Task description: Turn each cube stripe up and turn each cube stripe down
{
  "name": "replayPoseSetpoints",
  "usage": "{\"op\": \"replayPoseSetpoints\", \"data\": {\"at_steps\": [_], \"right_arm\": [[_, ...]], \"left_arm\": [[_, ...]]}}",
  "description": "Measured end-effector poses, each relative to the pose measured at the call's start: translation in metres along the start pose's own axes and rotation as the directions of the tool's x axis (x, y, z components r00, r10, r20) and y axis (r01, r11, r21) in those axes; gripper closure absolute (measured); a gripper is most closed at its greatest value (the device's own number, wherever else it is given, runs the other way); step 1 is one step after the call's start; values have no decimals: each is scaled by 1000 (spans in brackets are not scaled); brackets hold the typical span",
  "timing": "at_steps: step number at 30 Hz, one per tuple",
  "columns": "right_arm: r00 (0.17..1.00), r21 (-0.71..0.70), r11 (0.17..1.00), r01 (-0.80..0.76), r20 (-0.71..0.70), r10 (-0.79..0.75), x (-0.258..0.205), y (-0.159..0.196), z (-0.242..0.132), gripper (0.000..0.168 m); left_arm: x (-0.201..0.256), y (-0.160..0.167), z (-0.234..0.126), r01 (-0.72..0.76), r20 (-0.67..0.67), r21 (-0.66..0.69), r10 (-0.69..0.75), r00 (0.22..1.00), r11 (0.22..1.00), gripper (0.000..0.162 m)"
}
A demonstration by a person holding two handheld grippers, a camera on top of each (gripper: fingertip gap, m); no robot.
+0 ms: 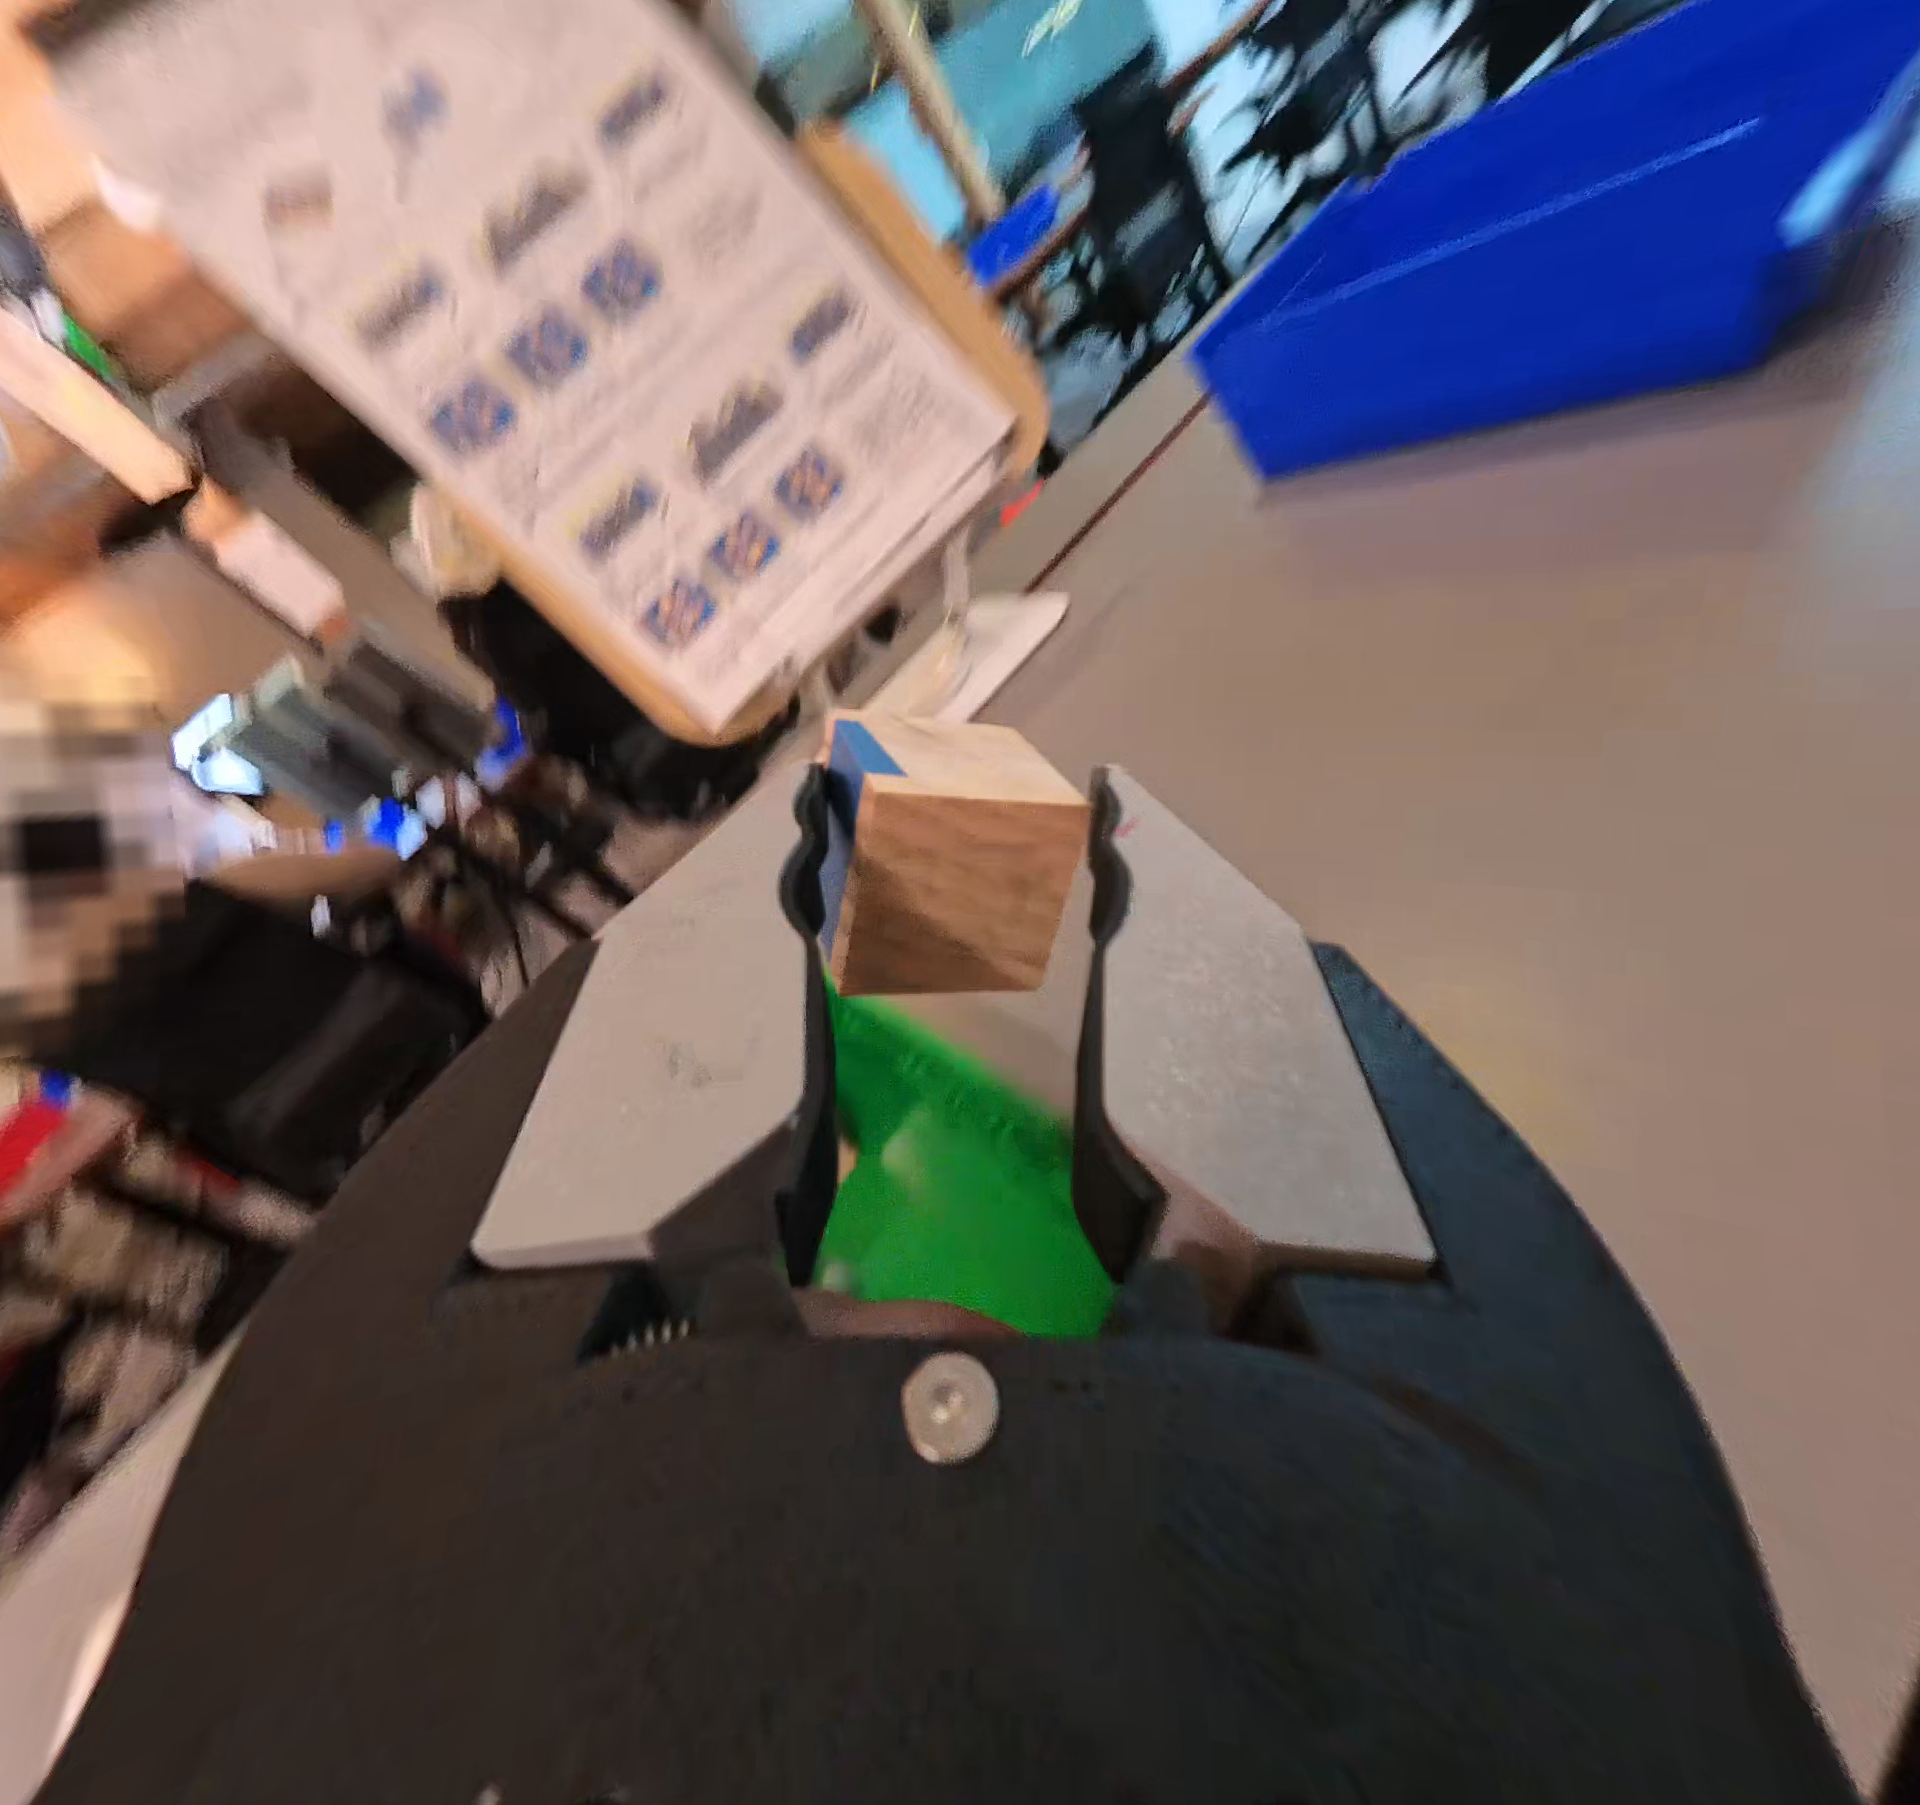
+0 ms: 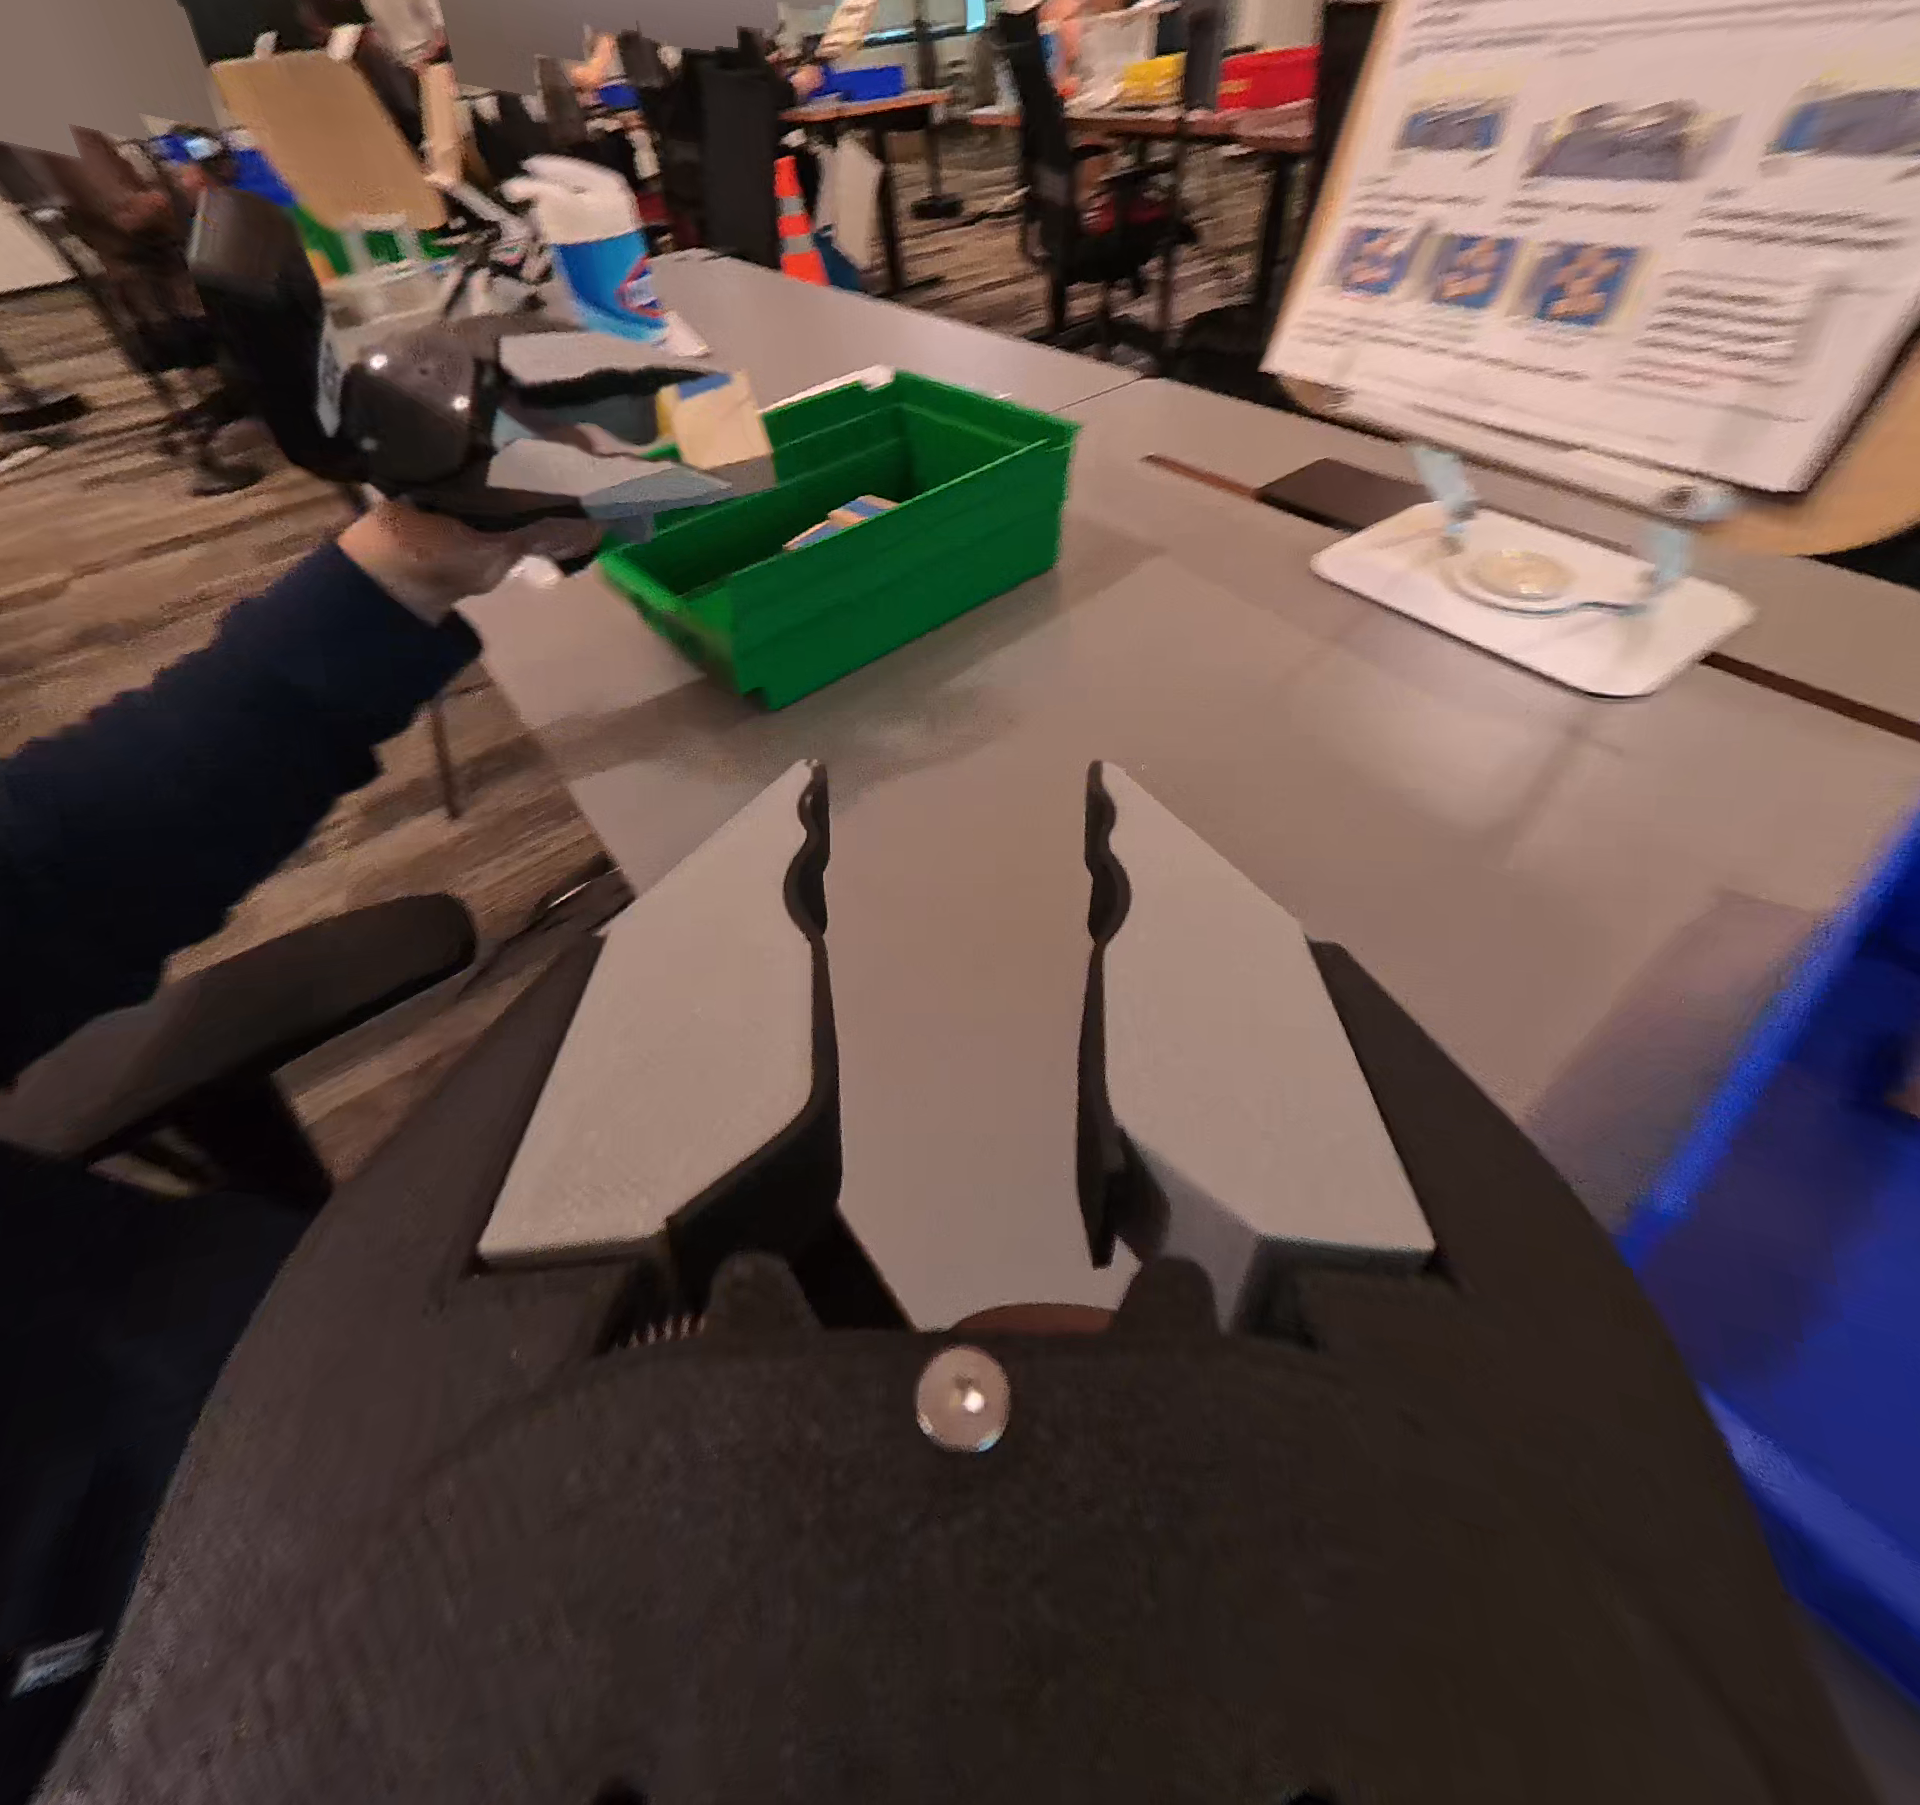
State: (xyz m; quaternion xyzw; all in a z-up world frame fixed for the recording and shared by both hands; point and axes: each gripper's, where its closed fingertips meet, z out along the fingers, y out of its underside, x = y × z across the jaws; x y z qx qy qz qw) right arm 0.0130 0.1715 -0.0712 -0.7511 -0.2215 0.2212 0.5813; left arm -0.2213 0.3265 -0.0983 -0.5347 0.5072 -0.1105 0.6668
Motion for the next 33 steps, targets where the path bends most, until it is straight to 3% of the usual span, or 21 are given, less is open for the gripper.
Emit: {"op": "replayPoseSetpoints", "data": {"at_steps": [5, 10, 14, 22, 24, 26, 30, 33], "right_arm": [[962, -39, 994, -99, 252, 105, -48, 13, 31, 120], [878, -63, 980, -188, 436, 197, -85, 17, 46, 117], [779, -69, 957, -281, 566, 270, -109, 15, 55, 113], [568, -108, 896, -430, 739, 362, -131, 12, 63, 105], [558, -94, 900, -426, 755, 344, -135, 11, 64, 108], [527, -75, 900, -429, 788, 317, -141, 6, 57, 125], [614, -36, 929, -368, 741, 272, -137, 9, 58, 126], [657, -89, 941, -327, 694, 294, -132, 15, 59, 126]], "left_arm": [[79, -88, -14, -116, -52, 300, 137, 989, 947, 114], [135, -138, -32, -143, -86, 527, 221, 972, 838, 114], [152, -144, -34, -252, 3, 542, 298, 955, 802, 114], [176, -151, -39, -189, -60, 609, 282, 957, 770, 114], [180, -153, -39, -149, -88, 622, 258, 962, 769, 114], [182, -153, -38, -128, -97, 628, 241, 966, 768, 114], [182, -151, -35, -150, -82, 618, 253, 964, 771, 114], [185, -146, -31, -169, -87, 588, 270, 959, 791, 114]]}}
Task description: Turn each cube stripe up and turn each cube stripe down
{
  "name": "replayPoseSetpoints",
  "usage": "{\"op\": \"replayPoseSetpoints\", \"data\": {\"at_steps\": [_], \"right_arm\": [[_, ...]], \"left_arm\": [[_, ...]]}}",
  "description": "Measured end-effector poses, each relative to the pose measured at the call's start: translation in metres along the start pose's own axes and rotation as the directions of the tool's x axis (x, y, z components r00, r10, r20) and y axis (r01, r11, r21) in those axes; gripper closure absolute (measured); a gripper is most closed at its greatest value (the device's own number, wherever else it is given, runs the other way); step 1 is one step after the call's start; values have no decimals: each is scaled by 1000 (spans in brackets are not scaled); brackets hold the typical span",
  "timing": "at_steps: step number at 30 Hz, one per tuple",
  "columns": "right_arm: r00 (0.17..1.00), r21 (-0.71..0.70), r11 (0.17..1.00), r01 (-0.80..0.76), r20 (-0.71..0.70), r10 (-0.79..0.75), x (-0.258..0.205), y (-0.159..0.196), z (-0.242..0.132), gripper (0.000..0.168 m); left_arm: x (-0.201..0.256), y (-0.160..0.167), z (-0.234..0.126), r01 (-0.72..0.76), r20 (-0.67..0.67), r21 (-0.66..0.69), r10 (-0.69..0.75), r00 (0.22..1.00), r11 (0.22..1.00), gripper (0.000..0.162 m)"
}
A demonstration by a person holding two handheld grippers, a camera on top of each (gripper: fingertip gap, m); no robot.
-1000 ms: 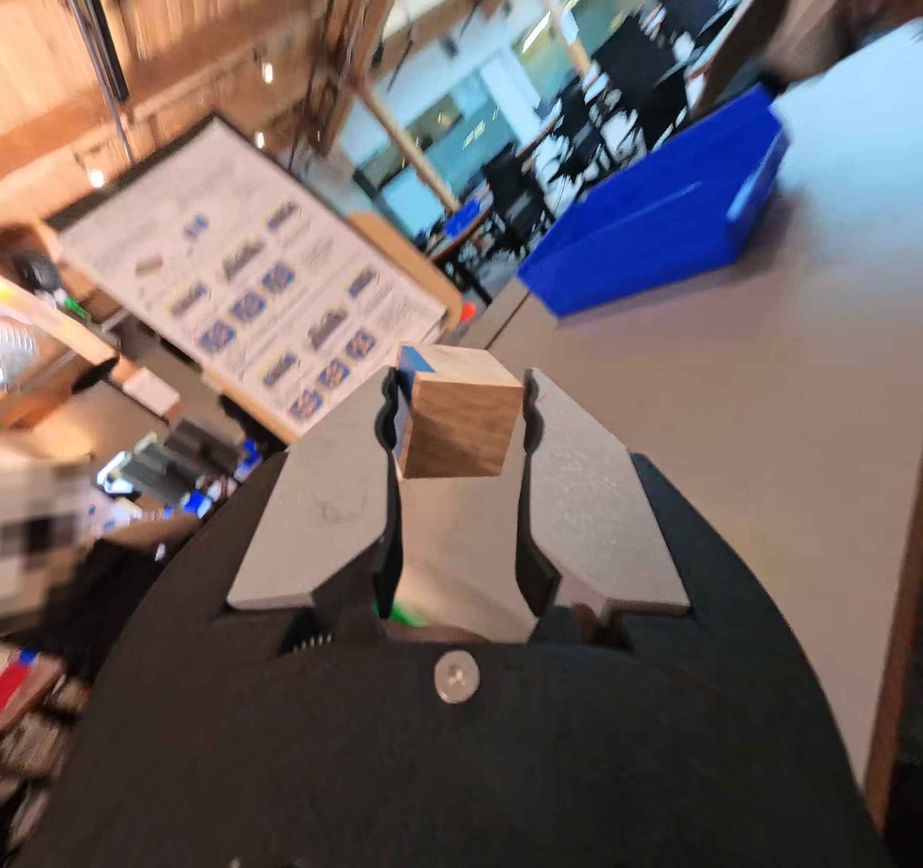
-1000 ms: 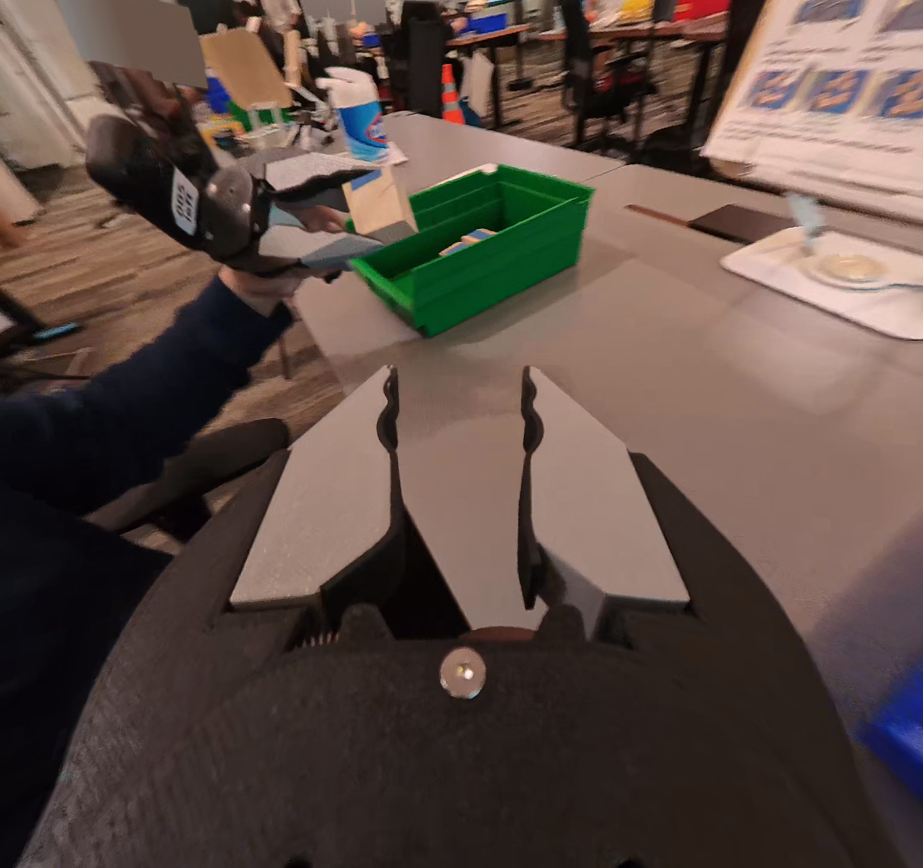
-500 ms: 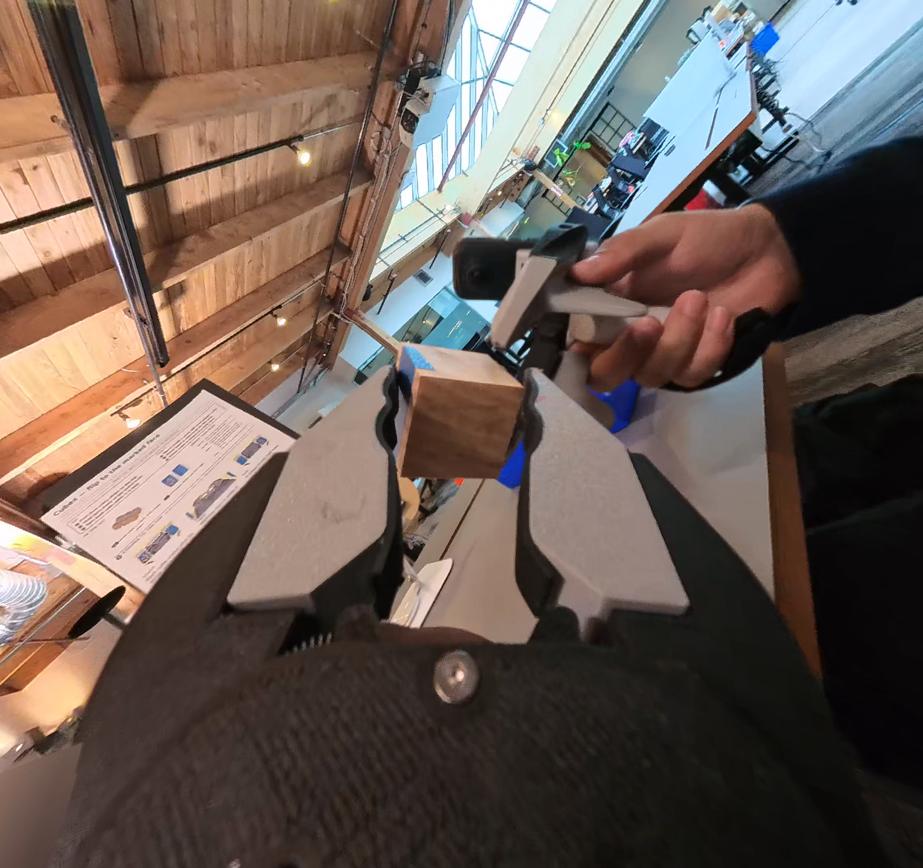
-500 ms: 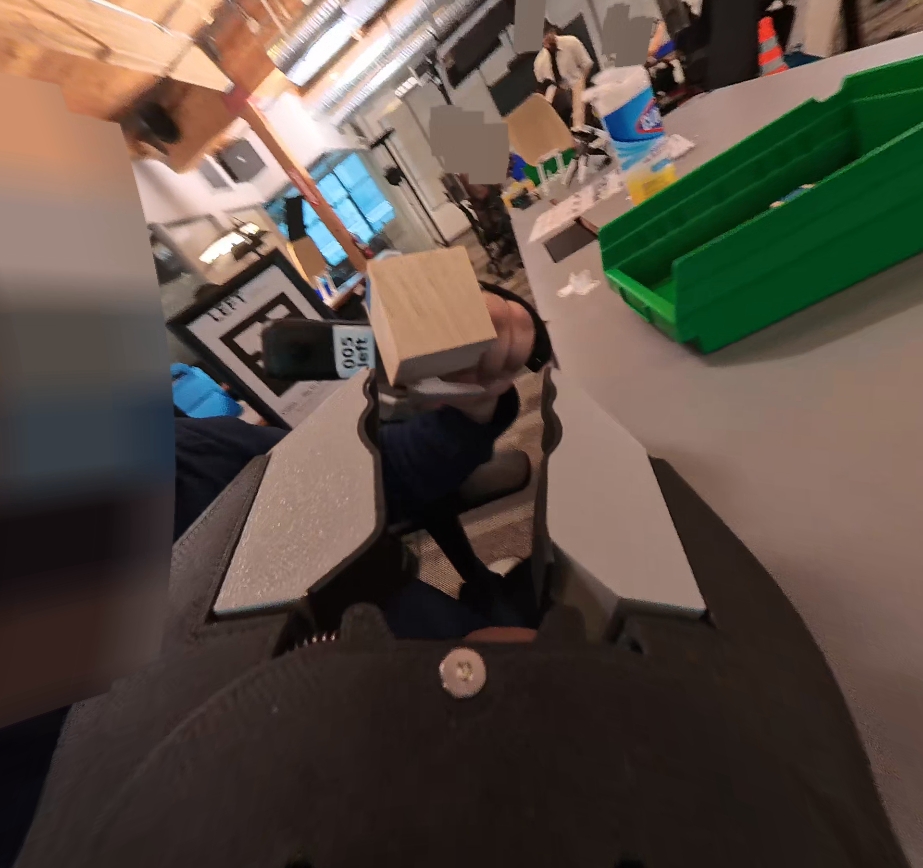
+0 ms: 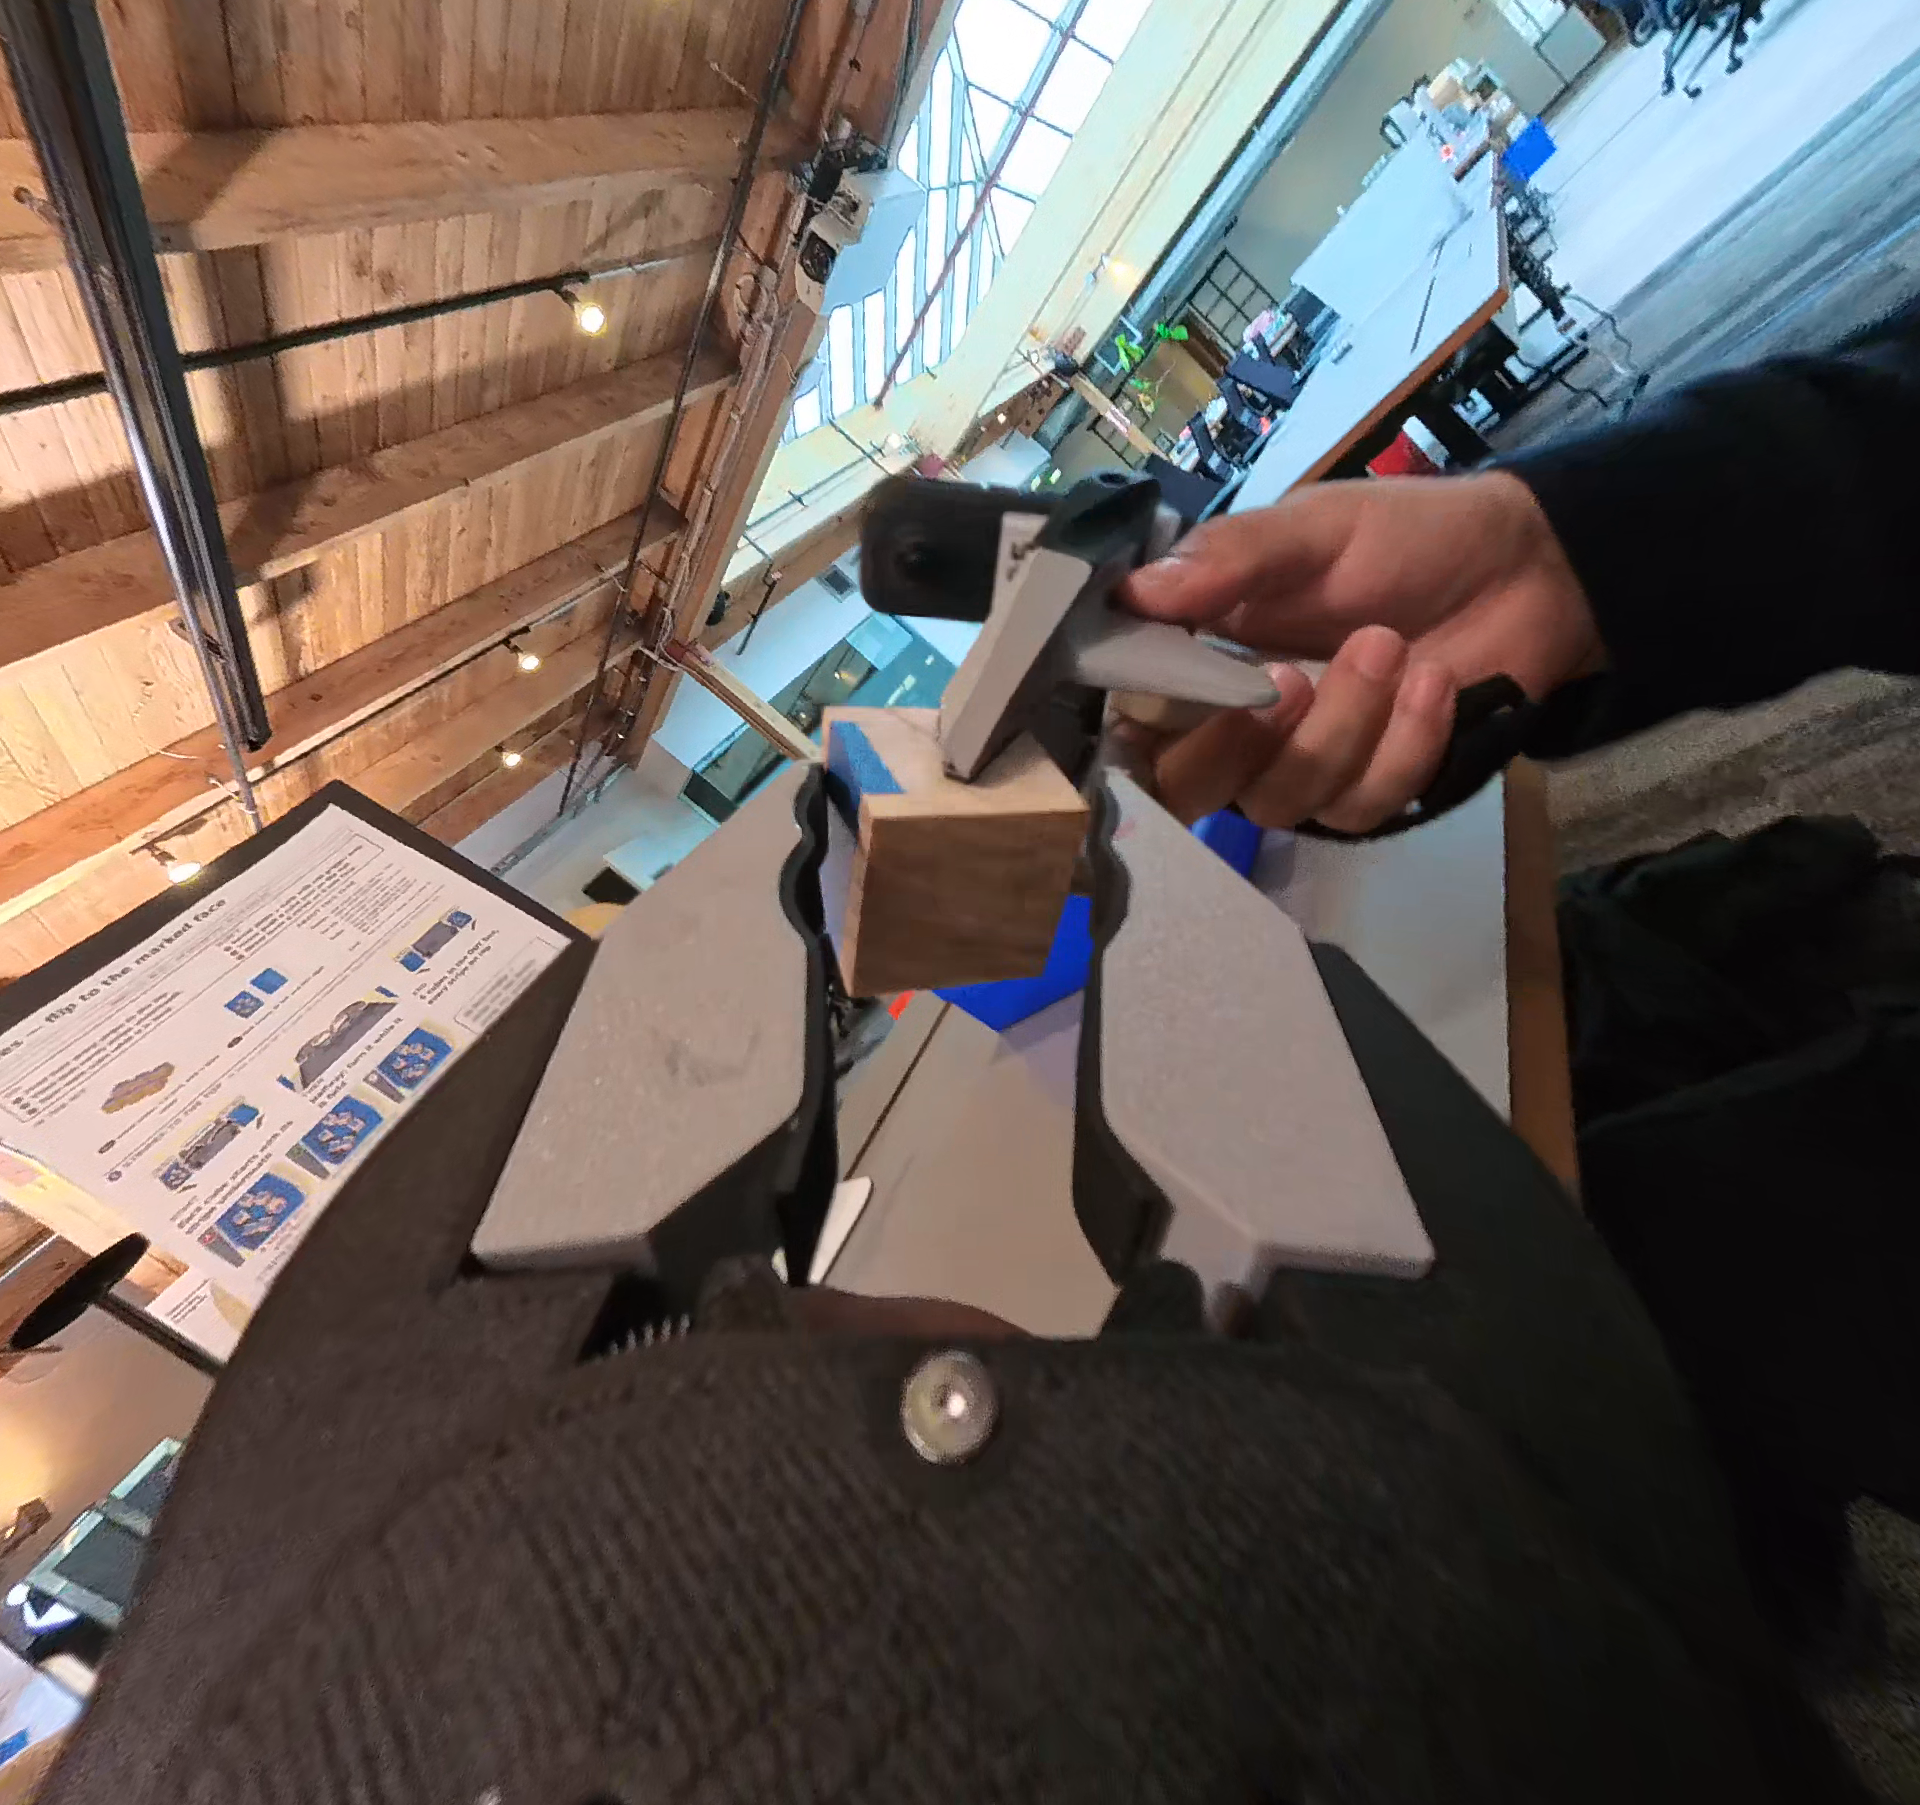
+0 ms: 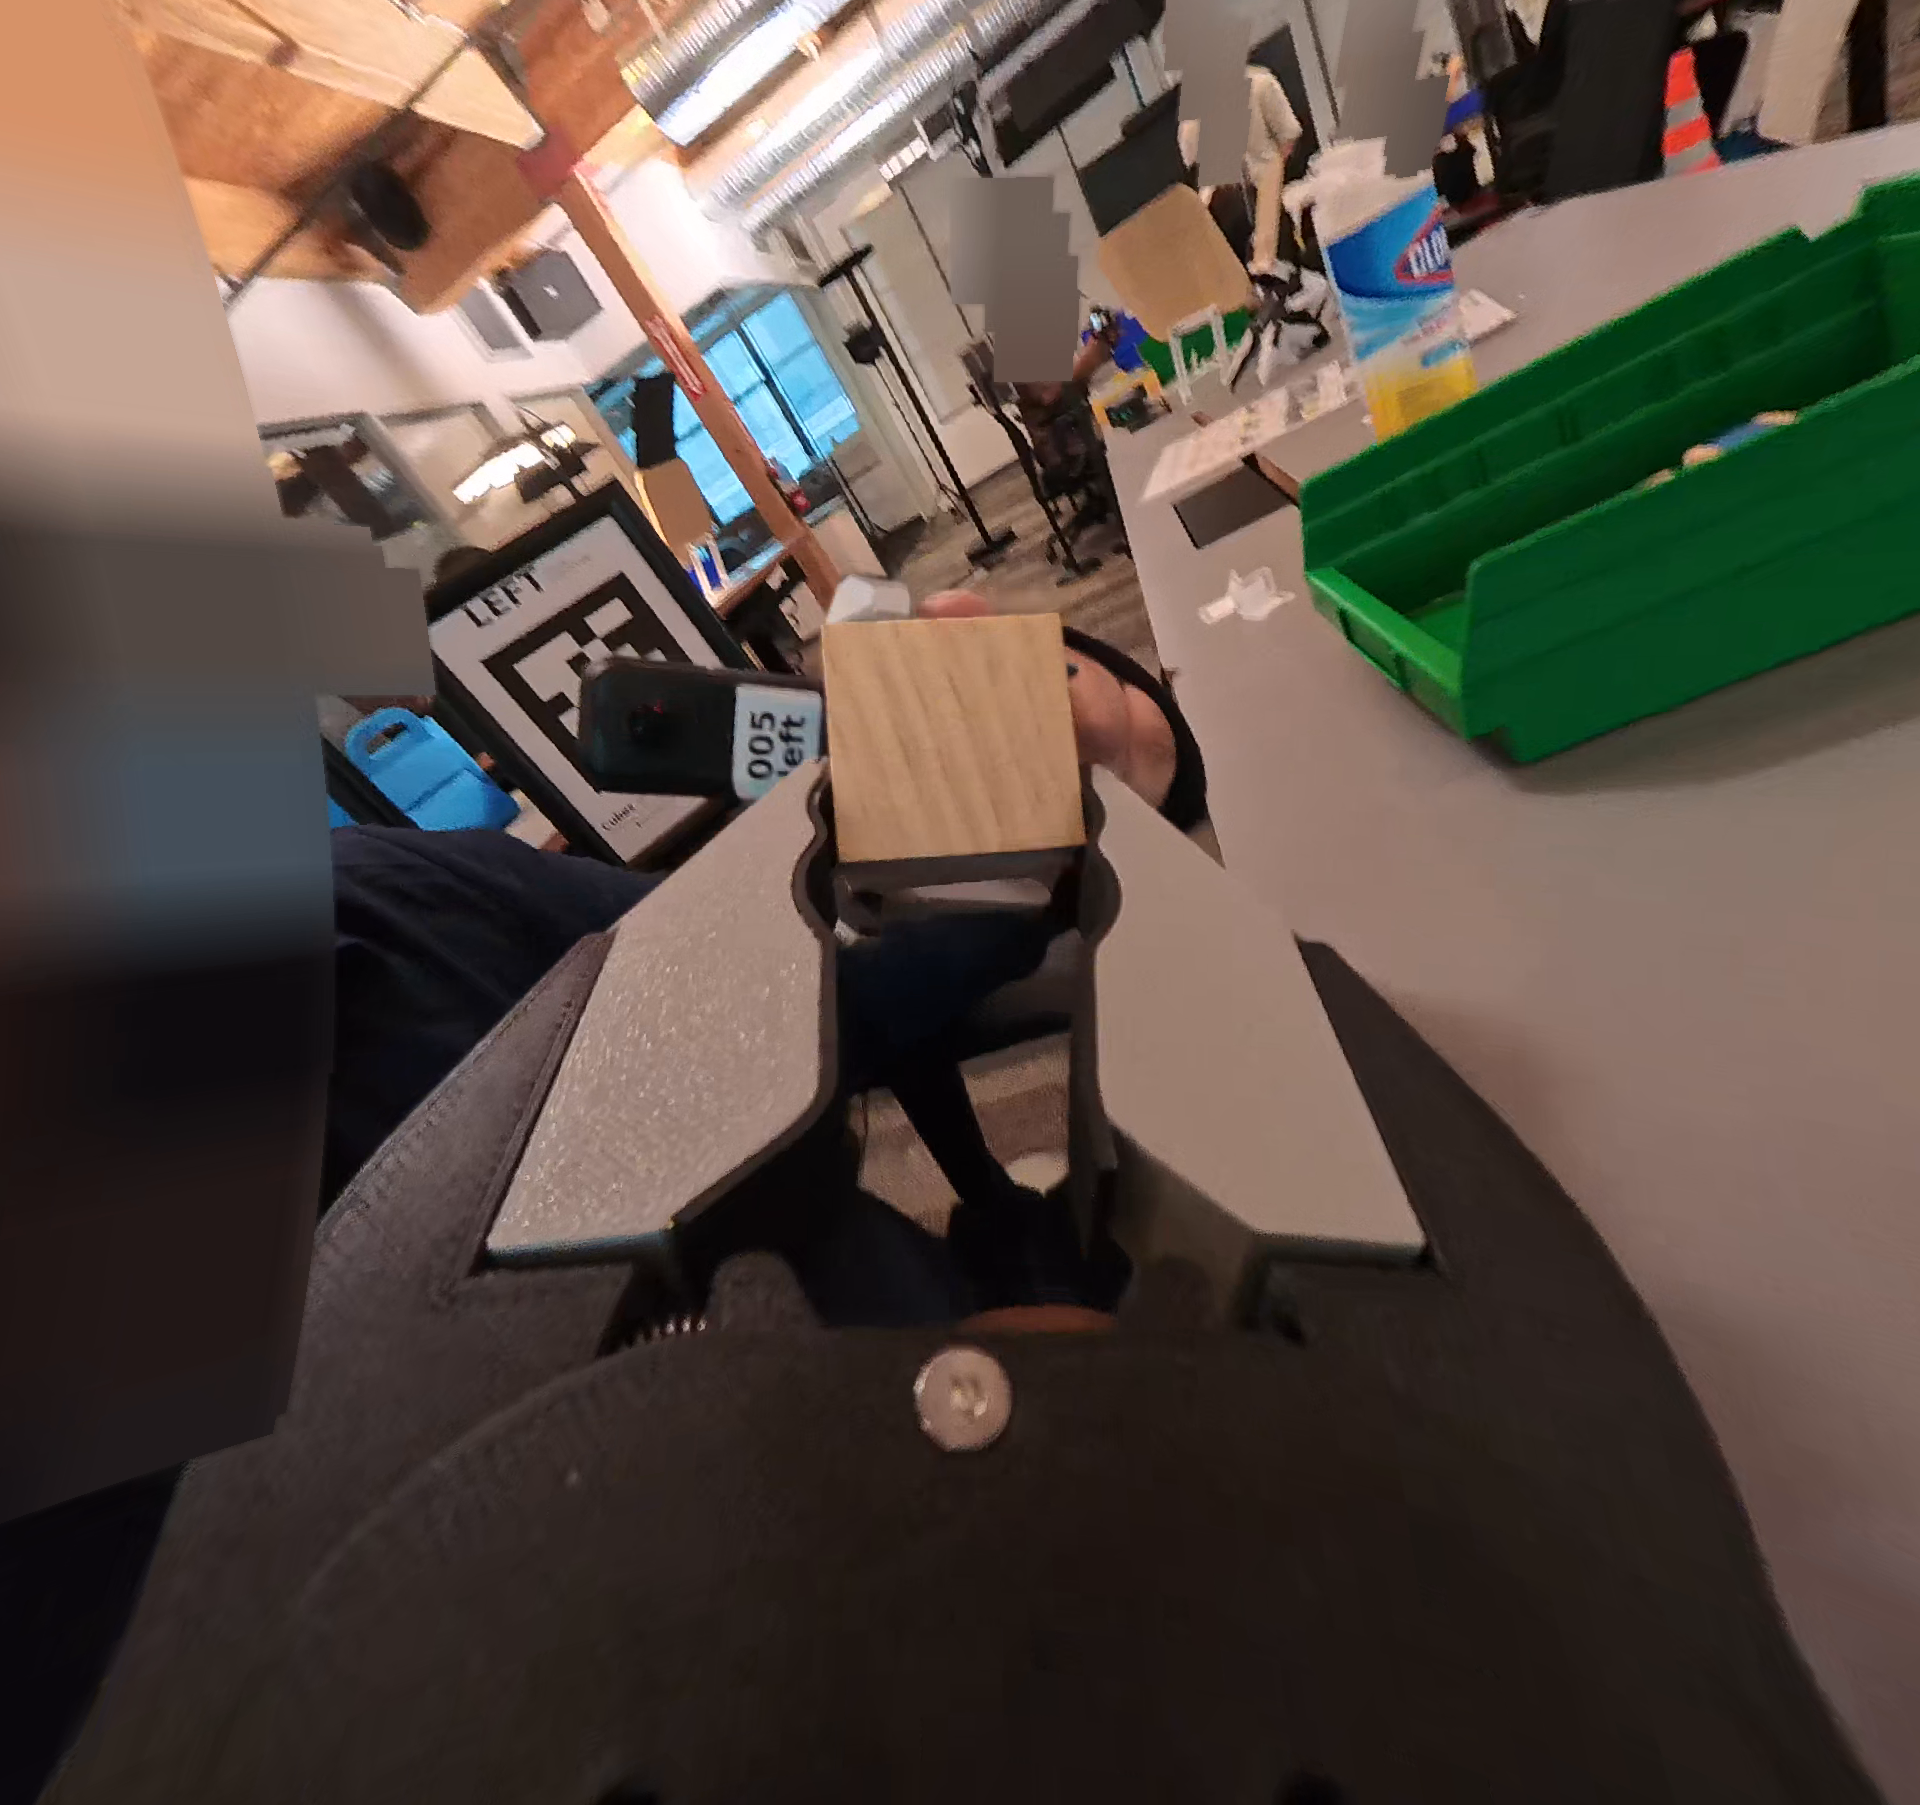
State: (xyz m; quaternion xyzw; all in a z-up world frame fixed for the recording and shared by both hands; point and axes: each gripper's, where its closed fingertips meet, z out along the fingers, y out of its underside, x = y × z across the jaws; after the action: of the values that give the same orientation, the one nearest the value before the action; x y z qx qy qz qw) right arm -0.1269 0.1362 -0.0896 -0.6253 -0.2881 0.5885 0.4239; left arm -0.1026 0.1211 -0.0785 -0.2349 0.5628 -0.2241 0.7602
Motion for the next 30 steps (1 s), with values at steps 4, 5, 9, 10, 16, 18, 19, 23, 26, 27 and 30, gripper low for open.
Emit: {"op": "replayPoseSetpoints", "data": {"at_steps": [4, 5, 9, 10, 16, 18, 19, 23, 26, 27, 30], "right_arm": [[996, -126, 991, 35, -75, -44, 6, 15, -6, 126], [995, -147, 988, 43, -86, -56, 8, 17, -8, 126], [997, -187, 982, -3, -70, -10, 11, 24, -10, 125], [998, -200, 980, -16, -69, 2, 12, 26, -11, 125], [998, -281, 958, -52, -41, 42, 10, 41, -13, 125], [998, -292, 955, -55, -21, 51, 5, 43, -13, 125], [999, -299, 953, -51, -23, 46, 5, 44, -12, 125], [999, -329, 943, -45, -35, 35, 6, 51, -10, 125], [999, -342, 938, -51, -27, 44, 6, 55, -10, 125], [999, -346, 937, -53, -27, 47, 6, 56, -10, 125], [998, -377, 924, -63, -26, 57, 7, 63, -10, 125]], "left_arm": [[13, 7, -2, -24, -91, -47, 19, 996, 999, 113], [15, 8, -4, -18, -118, -55, 12, 993, 998, 113], [19, 12, -10, 15, -182, -71, -28, 983, 997, 118], [20, 15, -11, 13, -193, -78, -28, 981, 997, 118], [29, 21, -18, -83, -243, -118, 53, 969, 989, 120], [28, 22, -19, -96, -238, -122, 64, 969, 988, 120], [30, 22, -20, -87, -247, -123, 55, 967, 988, 120], [38, 25, -22, -78, -295, -141, 34, 955, 987, 118], [40, 29, -23, -93, -304, -163, 40, 952, 982, 112], [42, 29, -24, -93, -310, -165, 38, 950, 982, 110], [49, 30, -26, -91, -347, -175, 25, 938, 980, 109]]}}
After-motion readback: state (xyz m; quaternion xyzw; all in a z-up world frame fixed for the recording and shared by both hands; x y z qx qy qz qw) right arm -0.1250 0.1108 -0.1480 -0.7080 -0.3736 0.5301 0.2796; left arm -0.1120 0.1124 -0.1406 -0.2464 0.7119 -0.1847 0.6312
